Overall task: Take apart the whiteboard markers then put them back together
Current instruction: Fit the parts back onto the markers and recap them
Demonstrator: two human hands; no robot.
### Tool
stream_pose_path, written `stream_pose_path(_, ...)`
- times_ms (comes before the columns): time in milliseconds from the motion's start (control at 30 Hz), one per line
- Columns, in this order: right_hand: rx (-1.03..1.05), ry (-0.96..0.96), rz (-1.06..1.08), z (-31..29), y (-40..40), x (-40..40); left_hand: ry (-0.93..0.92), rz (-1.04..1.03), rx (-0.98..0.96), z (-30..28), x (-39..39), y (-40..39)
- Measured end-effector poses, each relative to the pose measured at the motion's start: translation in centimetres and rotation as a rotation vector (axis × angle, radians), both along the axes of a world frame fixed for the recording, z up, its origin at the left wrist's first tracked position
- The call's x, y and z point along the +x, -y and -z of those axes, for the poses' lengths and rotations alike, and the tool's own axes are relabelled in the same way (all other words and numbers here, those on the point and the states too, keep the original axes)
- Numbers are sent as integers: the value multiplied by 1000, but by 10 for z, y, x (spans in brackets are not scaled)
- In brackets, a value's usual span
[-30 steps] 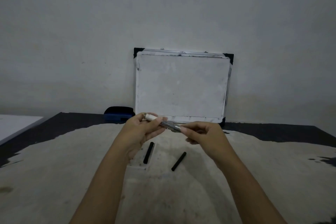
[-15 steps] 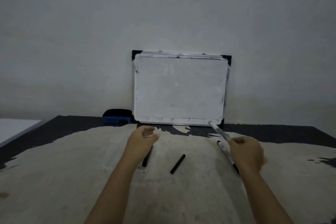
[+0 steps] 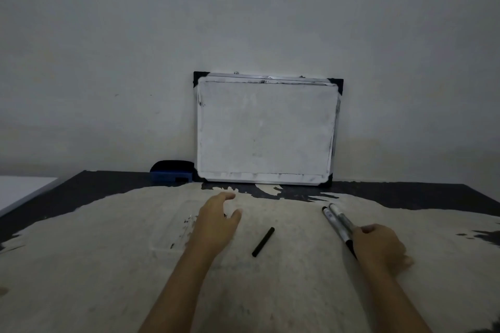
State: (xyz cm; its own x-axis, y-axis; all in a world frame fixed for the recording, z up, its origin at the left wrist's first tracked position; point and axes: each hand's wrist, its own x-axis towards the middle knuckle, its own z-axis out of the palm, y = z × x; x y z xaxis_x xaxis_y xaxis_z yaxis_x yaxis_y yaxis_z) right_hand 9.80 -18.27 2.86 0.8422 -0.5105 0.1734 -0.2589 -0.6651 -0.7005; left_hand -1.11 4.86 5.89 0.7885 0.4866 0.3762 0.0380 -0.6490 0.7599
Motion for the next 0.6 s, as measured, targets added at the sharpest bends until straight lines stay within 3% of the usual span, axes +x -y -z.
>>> stream_pose_path(233, -139, 243, -83, -7, -13, -3, 155, 93, 84, -4, 1, 10)
stream_pose_path(433, -349, 115, -140, 0, -17, -8, 129, 183, 191, 4, 5, 24)
stream_pose_path(600, -442, 51, -144, 3, -18, -10, -70, 260, 172, 28, 6, 42)
